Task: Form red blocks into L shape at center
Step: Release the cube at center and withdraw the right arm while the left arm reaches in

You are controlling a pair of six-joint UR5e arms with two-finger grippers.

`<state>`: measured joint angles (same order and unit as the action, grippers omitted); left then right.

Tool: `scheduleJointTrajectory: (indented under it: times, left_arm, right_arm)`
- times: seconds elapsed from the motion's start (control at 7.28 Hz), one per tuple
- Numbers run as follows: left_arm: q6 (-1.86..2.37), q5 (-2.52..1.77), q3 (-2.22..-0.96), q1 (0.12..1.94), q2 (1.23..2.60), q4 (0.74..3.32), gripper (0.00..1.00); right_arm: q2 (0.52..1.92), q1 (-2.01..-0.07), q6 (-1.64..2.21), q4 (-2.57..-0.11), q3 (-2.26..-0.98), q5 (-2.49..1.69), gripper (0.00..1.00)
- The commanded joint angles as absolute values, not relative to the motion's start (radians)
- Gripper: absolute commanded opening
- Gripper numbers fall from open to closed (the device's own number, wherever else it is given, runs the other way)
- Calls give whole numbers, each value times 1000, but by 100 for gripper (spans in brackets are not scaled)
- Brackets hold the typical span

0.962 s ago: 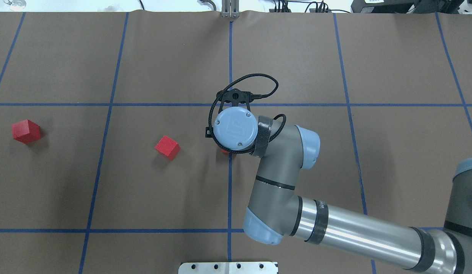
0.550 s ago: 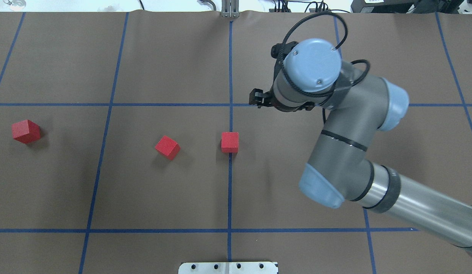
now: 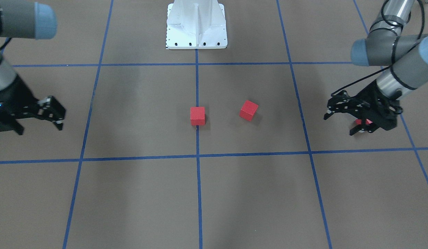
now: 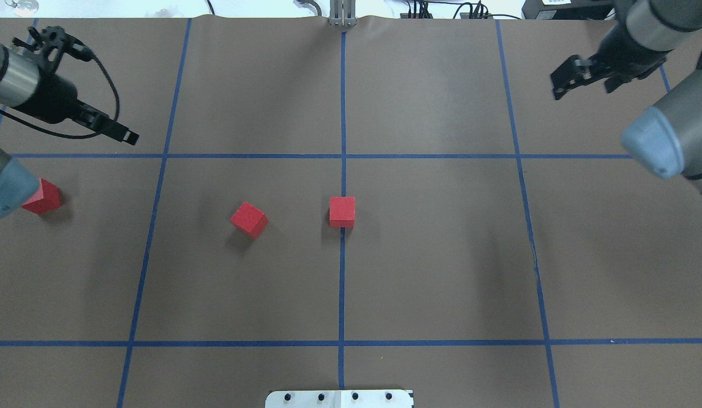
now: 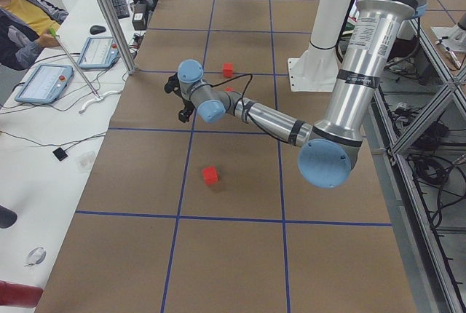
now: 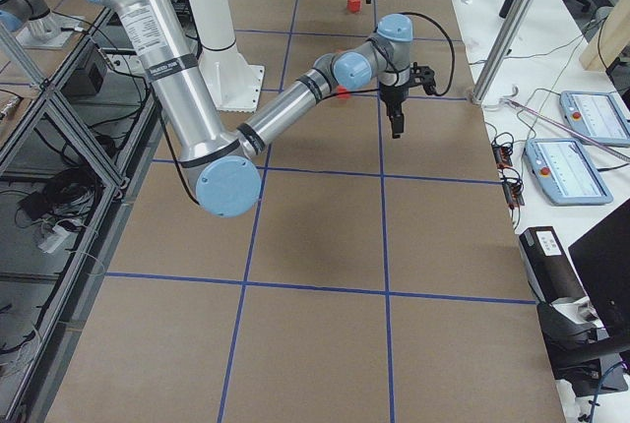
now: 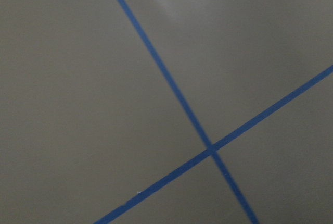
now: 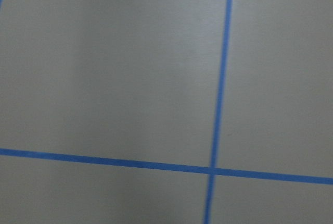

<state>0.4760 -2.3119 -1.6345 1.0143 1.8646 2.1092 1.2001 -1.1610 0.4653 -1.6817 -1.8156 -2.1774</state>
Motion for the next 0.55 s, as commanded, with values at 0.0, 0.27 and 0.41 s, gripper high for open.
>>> scheduleJointTrajectory:
  times: [0.0, 0.27, 0.41]
  left_arm:
    - [625, -2205, -1641, 866, 1922, 2092, 100]
    - [627, -2150, -1687, 803, 1974, 1951, 100]
    - [637, -2060, -1753, 740, 1997, 1816, 100]
  right_arm:
    - [1348, -1409, 34, -1674, -1686, -2325, 100]
    - [1475, -1518, -183, -1666, -1660, -2329, 100]
    - [1520, -1529, -183, -1617, -1658, -2327, 100]
